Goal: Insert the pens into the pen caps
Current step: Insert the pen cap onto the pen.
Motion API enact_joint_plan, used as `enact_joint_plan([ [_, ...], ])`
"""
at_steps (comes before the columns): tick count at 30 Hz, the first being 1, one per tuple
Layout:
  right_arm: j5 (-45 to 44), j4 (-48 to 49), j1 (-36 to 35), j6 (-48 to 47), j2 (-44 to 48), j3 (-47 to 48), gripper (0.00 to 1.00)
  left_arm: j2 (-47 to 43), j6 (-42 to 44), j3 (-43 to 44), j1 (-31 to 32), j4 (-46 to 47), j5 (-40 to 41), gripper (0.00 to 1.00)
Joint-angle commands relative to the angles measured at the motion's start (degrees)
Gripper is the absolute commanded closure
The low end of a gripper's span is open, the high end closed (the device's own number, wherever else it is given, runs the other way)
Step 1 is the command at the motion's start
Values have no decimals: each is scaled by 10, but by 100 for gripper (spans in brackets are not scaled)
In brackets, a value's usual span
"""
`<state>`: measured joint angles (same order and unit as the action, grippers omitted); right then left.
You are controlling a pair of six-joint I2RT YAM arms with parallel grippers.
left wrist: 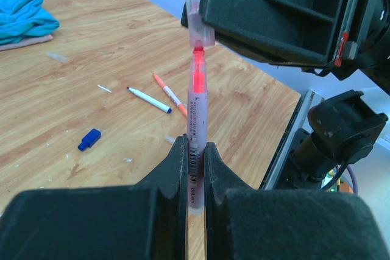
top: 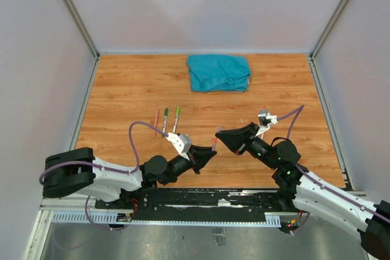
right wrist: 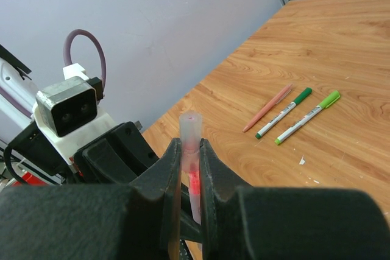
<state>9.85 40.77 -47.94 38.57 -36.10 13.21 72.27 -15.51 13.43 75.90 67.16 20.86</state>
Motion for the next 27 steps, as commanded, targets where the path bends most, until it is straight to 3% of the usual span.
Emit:
enact_joint_plan([
  [1, -8, 15, 9, -14, -5, -15, 99, 2, 7, 15, 4, 35, 4, 99],
  [16, 14, 83, 10, -30, -34, -53, 99, 5, 3, 20, 4, 28, 12, 99],
  [27, 37, 135, 9, -38, -65, -91, 89, 4, 1, 19, 4, 29, 18, 99],
])
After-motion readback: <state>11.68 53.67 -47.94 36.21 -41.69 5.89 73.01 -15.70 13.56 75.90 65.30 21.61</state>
